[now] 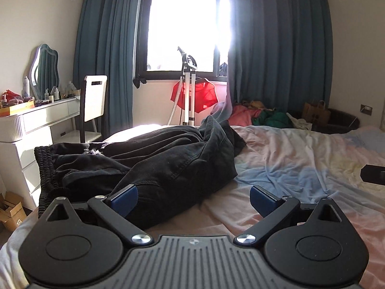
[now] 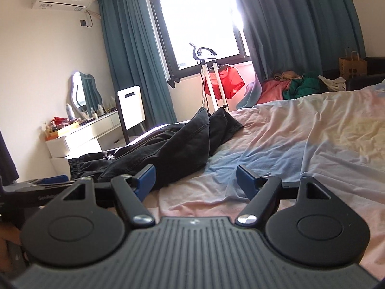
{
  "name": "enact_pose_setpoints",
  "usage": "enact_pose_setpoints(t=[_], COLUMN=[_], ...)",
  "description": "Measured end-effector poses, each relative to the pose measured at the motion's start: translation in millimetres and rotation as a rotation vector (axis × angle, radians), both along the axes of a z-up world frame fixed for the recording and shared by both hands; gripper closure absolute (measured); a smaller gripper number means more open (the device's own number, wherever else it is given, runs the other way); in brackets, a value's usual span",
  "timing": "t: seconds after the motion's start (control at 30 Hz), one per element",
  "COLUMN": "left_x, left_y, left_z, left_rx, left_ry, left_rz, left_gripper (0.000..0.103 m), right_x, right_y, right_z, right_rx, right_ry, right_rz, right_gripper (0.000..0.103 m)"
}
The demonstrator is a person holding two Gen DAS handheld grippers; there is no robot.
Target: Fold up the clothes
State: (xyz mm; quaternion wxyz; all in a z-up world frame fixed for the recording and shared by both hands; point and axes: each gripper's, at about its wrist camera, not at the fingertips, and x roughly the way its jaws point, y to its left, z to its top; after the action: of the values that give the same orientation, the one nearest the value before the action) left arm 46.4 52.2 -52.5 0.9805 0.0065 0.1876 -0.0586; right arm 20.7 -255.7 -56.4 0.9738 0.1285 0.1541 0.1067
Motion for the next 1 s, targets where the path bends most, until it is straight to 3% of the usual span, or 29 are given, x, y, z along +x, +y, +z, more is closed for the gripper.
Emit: enact_pose_setpoints(t=[0.37,0.53,0.73,1.0], left_x=[5,27,96,235], left_y=[-11,-20,-44,-88], left_z=[-8,-9,-20,-48], left_rx=[0.043,0.066,0.163,0.238], left_ry=[0.017,0.053,0.094,0.133], left_rz=[-0.005,-0.032,-0.147,-0.126], left_gripper=[0.003,0.003,0.007,0.007], right_x=[-4,-5,3,29], right_y=[-12,-24,-37,-46], right_z=[0,-4,-8,-21], right_rx=[0.044,0.076,0.137,0.136], right_ry=[0.014,0.067,0.105,0.148], right_rz=[-0.032,-0.056,-0.069,-0.127], right_gripper=[0.026,0.026,0.026,0.026])
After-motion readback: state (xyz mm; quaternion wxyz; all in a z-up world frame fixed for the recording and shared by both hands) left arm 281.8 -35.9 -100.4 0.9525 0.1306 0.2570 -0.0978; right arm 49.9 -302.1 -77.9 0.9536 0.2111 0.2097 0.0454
